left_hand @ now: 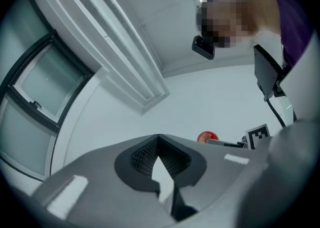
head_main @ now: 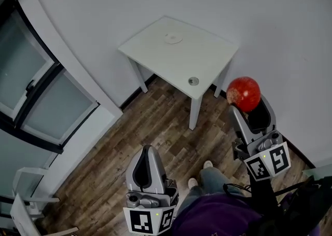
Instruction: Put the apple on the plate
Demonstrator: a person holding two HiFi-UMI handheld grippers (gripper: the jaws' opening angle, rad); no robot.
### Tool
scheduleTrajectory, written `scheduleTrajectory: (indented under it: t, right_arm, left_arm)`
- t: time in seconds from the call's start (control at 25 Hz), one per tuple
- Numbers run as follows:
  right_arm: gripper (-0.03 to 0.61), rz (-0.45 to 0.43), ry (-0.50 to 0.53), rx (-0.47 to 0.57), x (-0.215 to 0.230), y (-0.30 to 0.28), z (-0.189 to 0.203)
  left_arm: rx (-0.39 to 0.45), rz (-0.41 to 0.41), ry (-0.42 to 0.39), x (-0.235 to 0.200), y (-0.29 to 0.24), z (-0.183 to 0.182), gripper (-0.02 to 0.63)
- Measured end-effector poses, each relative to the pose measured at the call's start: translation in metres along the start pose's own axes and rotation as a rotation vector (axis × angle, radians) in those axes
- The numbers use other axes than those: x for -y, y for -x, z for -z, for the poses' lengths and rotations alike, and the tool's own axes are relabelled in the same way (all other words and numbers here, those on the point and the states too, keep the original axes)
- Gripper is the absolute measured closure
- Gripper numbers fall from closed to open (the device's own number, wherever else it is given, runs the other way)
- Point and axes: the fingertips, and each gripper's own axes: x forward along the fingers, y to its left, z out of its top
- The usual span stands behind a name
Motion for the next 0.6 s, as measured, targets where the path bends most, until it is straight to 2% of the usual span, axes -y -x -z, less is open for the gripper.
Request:
scheduleTrajectory:
  t: [0.28, 0.6]
  right_arm:
    - [0.239, -0.027, -0.006, 0.004, 0.009, -0.032, 0.013]
    - [0.239, -0.067, -0.006, 0.010, 0.027, -0.096, 0.023]
  left_arm:
    - [0.008, -0.058, -0.043, -0.019, -0.018, 0.006, 0.606]
    - [0.014, -0.088, -0.045, -0.042, -0.069, 0.015, 0.606]
